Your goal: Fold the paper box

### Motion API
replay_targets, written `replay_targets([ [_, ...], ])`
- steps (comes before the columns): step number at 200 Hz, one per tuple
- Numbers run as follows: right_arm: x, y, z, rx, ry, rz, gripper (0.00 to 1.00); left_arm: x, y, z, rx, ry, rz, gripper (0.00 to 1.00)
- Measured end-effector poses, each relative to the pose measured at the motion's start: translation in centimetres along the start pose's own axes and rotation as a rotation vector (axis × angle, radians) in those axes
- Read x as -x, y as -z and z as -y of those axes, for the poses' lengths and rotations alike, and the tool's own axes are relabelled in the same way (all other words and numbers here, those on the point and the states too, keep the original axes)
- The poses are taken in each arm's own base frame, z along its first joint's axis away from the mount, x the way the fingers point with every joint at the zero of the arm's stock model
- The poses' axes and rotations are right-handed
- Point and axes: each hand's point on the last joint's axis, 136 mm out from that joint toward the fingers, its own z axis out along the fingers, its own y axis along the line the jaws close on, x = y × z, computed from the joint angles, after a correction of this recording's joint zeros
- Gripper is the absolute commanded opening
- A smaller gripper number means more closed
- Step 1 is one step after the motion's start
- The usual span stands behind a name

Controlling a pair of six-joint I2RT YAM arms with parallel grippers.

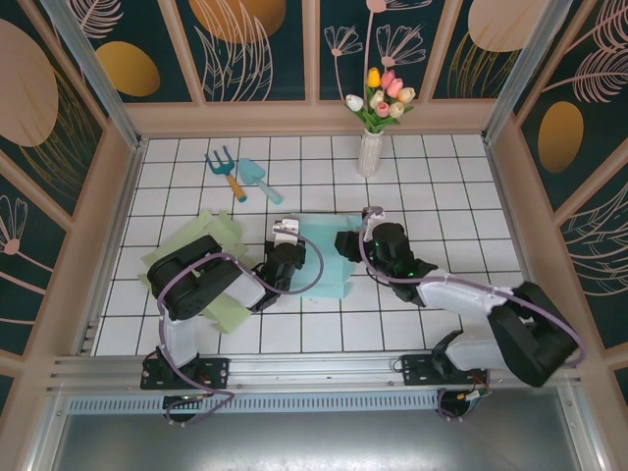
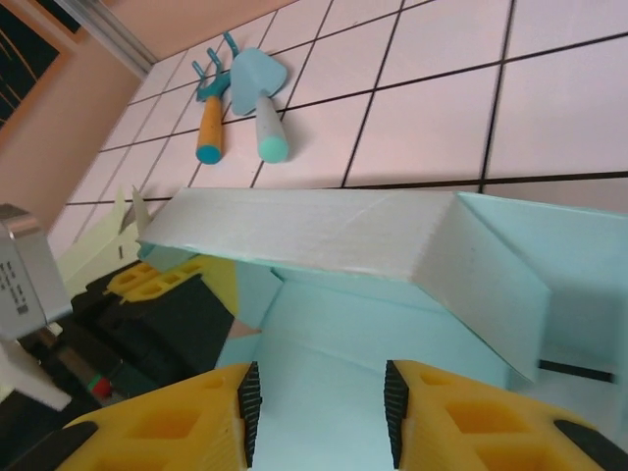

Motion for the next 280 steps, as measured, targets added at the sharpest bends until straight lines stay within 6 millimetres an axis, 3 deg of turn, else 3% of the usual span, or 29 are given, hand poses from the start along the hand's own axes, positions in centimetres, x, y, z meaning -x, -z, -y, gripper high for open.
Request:
replay_targets([
  [33,1.8,3.2,2.2,-0.149,0.057,0.063,0.46,0.0,-0.1,0.2,-0.006,-0.009,-0.003,0.0],
  [64,3.8,5.7,7.1,-0.346,0.042,0.158,0.46,0.0,-0.2,0.3,-0.006,-0.024,-0.003,0.0],
  [90,1.7,6.3,11.5,-0.451,0.008,0.124,0.46,0.1,-0.4,0.5,-0.005,-0.029,-0.002,0.0],
  [106,0.1,5.8,12.8,-0.474,-0.002,0.069,0.46,0.0,-0.5,0.5,-0.006,-0.03,-0.002,0.0],
  [128,-1.6,4.3,13.0,-0.444,-0.005,0.002,0.46,0.0,-0.5,0.5,-0.006,-0.03,-0.002,0.0],
  [159,-2.4,2.7,12.5,-0.385,0.014,-0.03,0.46,0.0,-0.5,0.5,-0.006,-0.031,-0.002,0.0],
  [218,-1.7,0.7,11.8,-0.333,0.102,-0.027,0.46,0.0,-0.5,0.5,-0.005,-0.032,-0.003,0.0],
  [280,-1.4,0.1,10.1,-0.241,0.143,-0.023,0.46,0.0,-0.6,0.6,-0.005,-0.031,-0.003,0.0],
])
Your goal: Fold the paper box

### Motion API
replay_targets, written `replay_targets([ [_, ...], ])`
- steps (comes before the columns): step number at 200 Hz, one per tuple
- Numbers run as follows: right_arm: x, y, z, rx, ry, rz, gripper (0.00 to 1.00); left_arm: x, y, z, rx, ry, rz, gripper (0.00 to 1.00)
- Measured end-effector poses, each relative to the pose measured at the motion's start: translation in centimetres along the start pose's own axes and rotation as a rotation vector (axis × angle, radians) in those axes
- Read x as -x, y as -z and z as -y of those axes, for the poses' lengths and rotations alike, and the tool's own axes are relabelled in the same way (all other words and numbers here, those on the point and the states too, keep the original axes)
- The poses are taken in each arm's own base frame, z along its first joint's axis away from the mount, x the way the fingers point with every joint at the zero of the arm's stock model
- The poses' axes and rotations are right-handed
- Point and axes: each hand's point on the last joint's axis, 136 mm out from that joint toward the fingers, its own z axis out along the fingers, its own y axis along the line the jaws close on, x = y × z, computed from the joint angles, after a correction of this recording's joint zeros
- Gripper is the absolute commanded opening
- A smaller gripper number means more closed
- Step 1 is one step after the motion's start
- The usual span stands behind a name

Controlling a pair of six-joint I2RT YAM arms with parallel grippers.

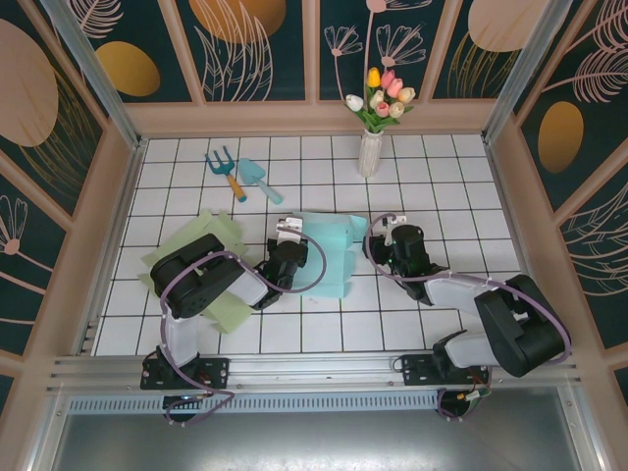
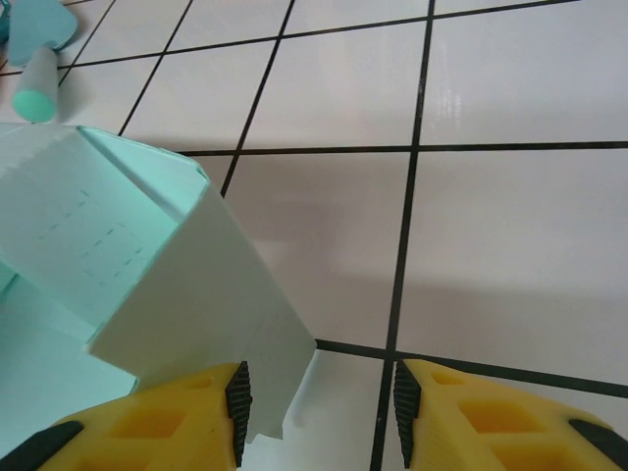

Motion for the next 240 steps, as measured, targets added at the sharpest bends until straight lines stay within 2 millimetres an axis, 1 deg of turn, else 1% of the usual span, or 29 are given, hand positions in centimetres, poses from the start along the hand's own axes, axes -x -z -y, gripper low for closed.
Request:
replay_targets([
  [69,-0.3,-0.6,-1.3,0.05,0.032,-0.017,0.46,0.0,0.0,0.0,0.0,0.0,-0.001,0.0],
  [121,-0.1,-1.0,-1.9,0.073,0.045,-0.023,0.46,0.0,0.0,0.0,0.0,0.0,-0.001,0.0],
  [158,-0.1,-1.2,-2.2,0.088,0.084,-0.026,0.47,0.0,0.0,0.0,0.0,0.0,-0.001,0.0],
  [198,-0.5,-1.8,-2.5,0.104,0.133,-0.044,0.49,0.0,0.0,0.0,0.0,0.0,-0.001,0.0],
  [240,-0.6,-1.7,-3.0,0.141,0.195,-0.044,0.5,0.0,0.0,0.0,0.0,-0.001,-0.001,0.0],
])
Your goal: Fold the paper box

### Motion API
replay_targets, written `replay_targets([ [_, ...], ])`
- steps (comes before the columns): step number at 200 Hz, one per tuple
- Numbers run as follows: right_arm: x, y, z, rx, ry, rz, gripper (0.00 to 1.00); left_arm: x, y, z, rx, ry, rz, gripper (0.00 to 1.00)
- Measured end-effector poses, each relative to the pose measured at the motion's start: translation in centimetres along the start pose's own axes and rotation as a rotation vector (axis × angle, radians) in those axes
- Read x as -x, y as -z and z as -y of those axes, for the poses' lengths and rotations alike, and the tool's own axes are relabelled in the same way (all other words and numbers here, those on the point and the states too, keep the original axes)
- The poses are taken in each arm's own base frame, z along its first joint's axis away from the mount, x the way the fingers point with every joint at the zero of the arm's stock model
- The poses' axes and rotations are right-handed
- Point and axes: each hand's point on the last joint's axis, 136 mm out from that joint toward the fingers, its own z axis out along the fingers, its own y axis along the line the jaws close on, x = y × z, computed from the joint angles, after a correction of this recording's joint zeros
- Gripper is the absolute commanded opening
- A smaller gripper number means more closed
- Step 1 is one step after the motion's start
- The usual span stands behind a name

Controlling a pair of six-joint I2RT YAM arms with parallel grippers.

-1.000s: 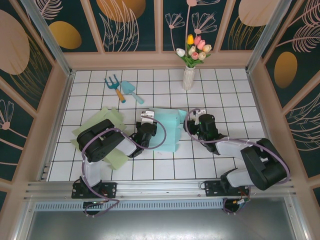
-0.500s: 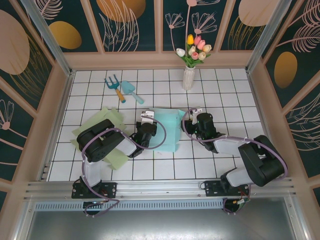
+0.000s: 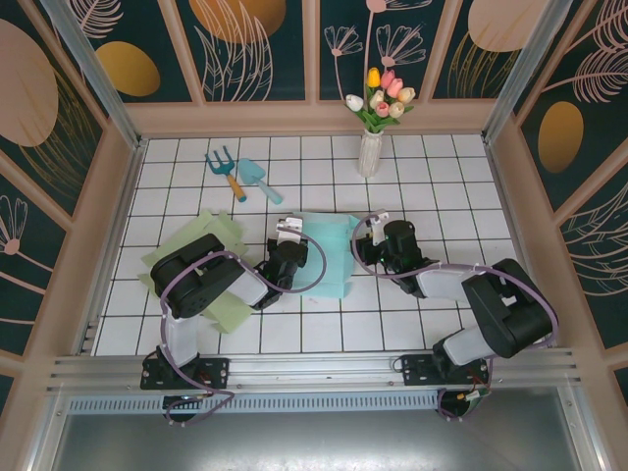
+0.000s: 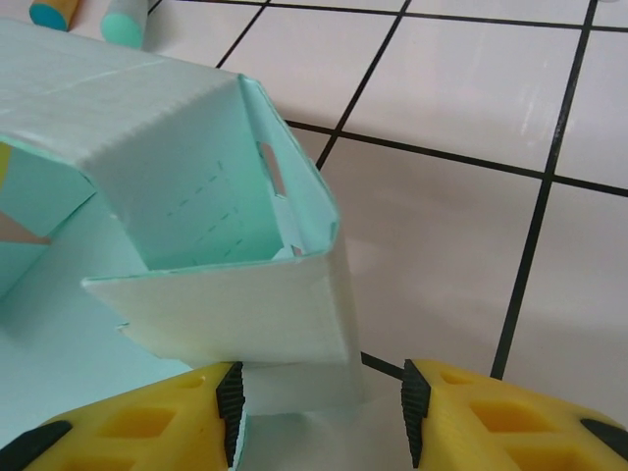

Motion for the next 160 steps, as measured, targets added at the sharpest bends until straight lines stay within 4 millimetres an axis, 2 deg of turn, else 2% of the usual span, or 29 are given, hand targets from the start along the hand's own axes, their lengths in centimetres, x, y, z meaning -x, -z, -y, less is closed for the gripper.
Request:
replay_targets([
  [41,0.1,-0.1,-0.9,0.051,0.043,0.0,0.48,0.0,0.0,0.0,0.0,-0.004,-0.001,0.0],
  [95,0.4,-0.3,-1.0,0.069,0.073,0.001,0.36,-0.1,0.0,-0.1,0.008,-0.009,-0.001,0.0],
  [160,0.5,-0.3,-1.3,0.081,0.082,0.006,0.35,-0.1,0.0,-0.2,0.011,-0.009,0.0,0.0],
])
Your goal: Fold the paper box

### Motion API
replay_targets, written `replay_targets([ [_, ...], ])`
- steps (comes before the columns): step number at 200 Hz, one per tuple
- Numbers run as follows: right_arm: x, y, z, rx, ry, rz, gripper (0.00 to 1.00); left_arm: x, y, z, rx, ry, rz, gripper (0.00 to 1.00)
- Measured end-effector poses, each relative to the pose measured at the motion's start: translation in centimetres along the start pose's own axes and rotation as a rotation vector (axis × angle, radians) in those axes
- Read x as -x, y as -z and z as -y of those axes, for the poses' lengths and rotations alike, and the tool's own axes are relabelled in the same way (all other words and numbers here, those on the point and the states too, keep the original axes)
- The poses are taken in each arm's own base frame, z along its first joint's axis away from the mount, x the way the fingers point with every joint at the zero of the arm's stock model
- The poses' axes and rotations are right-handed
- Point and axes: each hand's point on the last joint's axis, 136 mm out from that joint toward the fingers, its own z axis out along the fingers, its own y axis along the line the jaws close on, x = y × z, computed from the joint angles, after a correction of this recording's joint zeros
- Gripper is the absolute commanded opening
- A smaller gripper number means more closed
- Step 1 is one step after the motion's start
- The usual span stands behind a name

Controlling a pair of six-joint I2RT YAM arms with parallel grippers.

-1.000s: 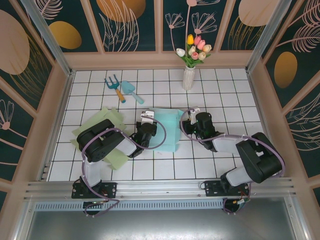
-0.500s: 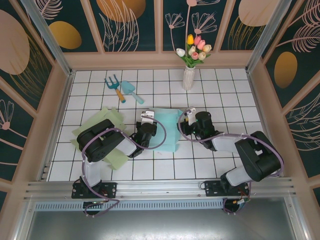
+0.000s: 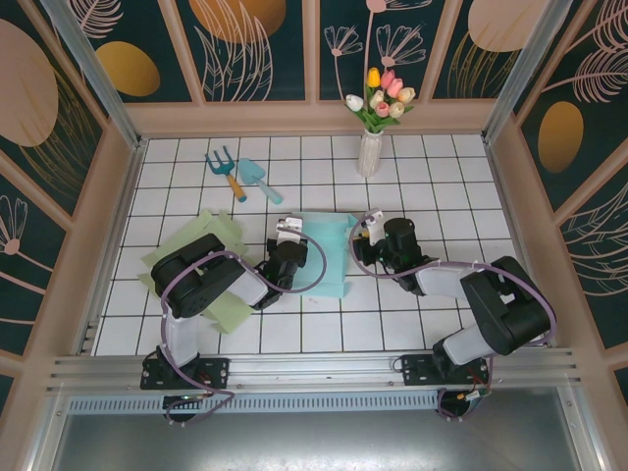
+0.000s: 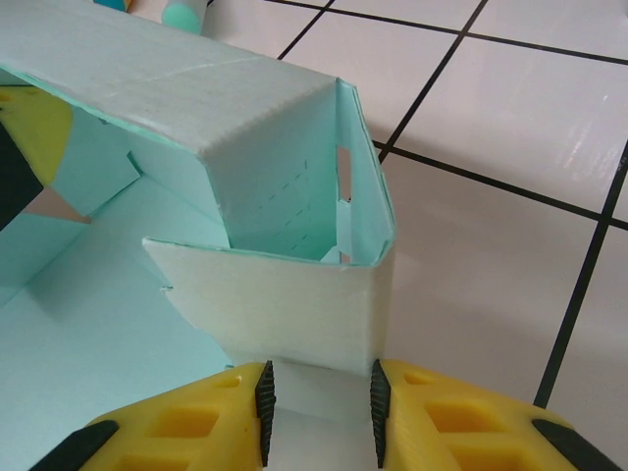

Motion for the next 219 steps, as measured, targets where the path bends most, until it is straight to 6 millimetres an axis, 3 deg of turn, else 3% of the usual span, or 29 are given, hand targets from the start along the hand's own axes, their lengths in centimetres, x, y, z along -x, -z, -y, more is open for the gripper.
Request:
replay_targets([
  [162,1.6,-2.1,0.7,-0.116,0.0,0.057,0.36,0.1,-0.2,-0.7,0.032,-0.01,0.003,0.0],
  [219,1.7,-2.5,0.9,-0.129,0.007,0.064,0.41,0.2,-0.3,-0.6,0.037,-0.02,0.006,0.0],
])
